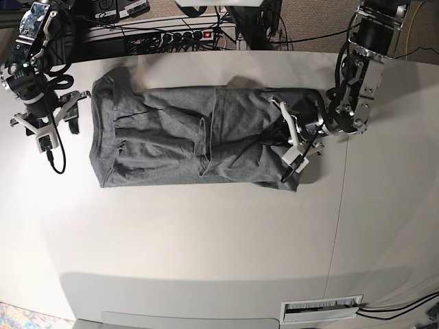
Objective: Fold the T-shirt properly
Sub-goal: 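Move the right gripper to the opposite end of the bundle and grasp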
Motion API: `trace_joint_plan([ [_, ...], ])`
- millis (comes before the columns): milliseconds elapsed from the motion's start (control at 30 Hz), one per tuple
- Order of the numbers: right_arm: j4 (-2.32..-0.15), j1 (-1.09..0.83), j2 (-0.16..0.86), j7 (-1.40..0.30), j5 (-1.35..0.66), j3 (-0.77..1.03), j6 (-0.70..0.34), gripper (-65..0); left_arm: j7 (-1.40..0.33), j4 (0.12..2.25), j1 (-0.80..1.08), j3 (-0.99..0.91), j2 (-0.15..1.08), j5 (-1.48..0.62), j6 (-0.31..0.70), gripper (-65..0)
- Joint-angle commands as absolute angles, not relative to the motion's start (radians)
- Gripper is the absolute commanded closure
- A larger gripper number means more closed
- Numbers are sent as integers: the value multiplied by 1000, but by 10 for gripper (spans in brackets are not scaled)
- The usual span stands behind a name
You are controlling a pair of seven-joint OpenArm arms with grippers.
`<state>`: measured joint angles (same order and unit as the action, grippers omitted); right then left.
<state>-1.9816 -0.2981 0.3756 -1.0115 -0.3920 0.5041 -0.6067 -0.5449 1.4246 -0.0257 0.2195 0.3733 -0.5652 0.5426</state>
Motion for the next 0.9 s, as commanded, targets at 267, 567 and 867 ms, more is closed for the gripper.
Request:
trace_joint_plan([
  [267, -1840, -212, 377, -990, -564, 512, -605, -444, -605, 1419, -7, 220, 382, -509, 529, 0],
  [567, -1614, -76, 377, -1068, -738, 512, -606, -444, -603, 1419, 1, 220, 382, -497, 532, 0],
  [867, -1409, -10, 377, -1136, -862, 512, -607, -444, -600, 1419, 6, 220, 382, -471, 536, 0],
])
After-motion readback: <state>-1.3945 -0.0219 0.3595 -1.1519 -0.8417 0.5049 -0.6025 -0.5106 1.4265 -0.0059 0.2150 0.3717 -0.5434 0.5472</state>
